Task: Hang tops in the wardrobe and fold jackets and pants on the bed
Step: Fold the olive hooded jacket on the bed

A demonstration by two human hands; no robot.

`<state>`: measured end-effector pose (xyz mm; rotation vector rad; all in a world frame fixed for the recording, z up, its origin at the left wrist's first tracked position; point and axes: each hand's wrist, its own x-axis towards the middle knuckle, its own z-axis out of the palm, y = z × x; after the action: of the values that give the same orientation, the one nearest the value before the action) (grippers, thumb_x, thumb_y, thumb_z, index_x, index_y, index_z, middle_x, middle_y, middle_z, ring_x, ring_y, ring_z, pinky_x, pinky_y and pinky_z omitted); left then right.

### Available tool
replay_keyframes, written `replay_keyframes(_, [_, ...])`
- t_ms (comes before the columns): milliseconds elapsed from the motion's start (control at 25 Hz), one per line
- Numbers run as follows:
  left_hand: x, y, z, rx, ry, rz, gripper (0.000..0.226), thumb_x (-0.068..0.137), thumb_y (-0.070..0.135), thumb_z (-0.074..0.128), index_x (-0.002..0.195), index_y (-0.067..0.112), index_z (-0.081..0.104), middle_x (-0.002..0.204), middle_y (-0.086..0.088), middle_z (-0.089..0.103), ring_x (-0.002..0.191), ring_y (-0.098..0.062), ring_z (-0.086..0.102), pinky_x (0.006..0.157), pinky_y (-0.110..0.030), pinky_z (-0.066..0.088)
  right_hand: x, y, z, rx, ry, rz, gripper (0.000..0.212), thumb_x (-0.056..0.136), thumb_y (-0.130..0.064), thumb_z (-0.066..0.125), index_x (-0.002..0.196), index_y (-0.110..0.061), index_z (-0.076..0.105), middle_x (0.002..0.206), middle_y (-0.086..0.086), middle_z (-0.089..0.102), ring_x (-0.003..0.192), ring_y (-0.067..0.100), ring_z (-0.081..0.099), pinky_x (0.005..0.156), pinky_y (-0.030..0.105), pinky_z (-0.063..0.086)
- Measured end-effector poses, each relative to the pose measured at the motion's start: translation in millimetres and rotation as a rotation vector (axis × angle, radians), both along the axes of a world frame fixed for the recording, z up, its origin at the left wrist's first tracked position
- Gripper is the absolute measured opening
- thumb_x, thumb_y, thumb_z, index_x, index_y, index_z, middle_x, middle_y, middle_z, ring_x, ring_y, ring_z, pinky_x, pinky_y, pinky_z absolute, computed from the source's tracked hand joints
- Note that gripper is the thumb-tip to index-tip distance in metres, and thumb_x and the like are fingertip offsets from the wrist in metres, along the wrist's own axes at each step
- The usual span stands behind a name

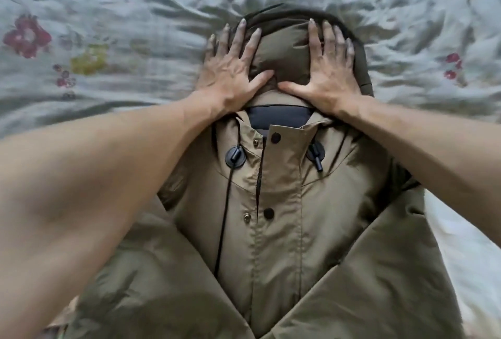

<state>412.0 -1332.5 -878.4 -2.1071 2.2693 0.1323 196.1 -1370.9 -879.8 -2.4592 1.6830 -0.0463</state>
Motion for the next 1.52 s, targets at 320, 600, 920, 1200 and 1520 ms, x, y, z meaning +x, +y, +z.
replay_keyframes(320, [-6.3,-3.1,10.0,0.071,-0.003,0.053,0.084,0.091,0.074,0.026,0.158,0.028,0.005,0.164,-0.019,0.001,0.152,-0.033,0.004,0.123,-0.048,0.003,3.3,-6.5,14.6,0.129,0.046,-0.041,0.120,0.068,-0.090,0.045,0.158,-0.024,0.002,0.165,0.011,-0.002,0.152,0.029,-0.005,0.121,0.049,-0.005])
replay_keyframes(600, [11.0,59.8,91.3,-0.145,0.449,-0.437,0.033,0.089,0.028,0.060,0.120,0.020,0.067,0.124,-0.003,0.059,0.117,-0.025,0.047,0.103,-0.029,0.033,-5.0,74.2,82.4,0.118,-0.485,0.443,0.043,0.086,-0.053,0.059,0.112,-0.022,0.073,0.131,-0.002,0.059,0.125,0.014,0.048,0.111,0.034,0.029])
replay_keyframes(920, [-30.8,62.4,93.1,0.338,0.176,-0.381,0.008,0.081,0.025,0.073,0.089,0.025,0.076,0.064,0.005,0.058,0.073,-0.025,0.058,0.063,-0.030,0.031,-8.0,104.6,91.7,0.683,-0.625,0.142,0.008,0.082,-0.024,0.077,0.085,-0.020,0.071,0.075,-0.001,0.064,0.072,0.007,0.056,0.070,0.031,0.042])
replay_keyframes(1200, [-18.0,80.2,97.6,0.008,0.673,-0.120,0.023,0.080,0.016,0.069,0.103,0.015,0.071,0.097,0.001,0.069,0.094,-0.016,0.064,0.083,-0.027,0.048,3.9,121.2,84.3,-0.062,-0.277,0.183,0.049,0.073,-0.048,0.079,0.104,-0.016,0.061,0.109,0.008,0.054,0.107,0.028,0.050,0.091,0.037,0.035])
replay_keyframes(1520, [25.1,38.1,90.5,0.186,1.274,0.864,0.022,0.081,0.008,0.078,0.098,0.012,0.065,0.087,-0.002,0.069,0.074,-0.014,0.067,0.052,-0.018,0.051,-53.9,17.1,92.2,0.563,-0.895,-0.830,0.023,0.072,-0.009,0.082,0.090,-0.010,0.069,0.086,0.004,0.069,0.072,0.016,0.067,0.076,0.029,0.057])
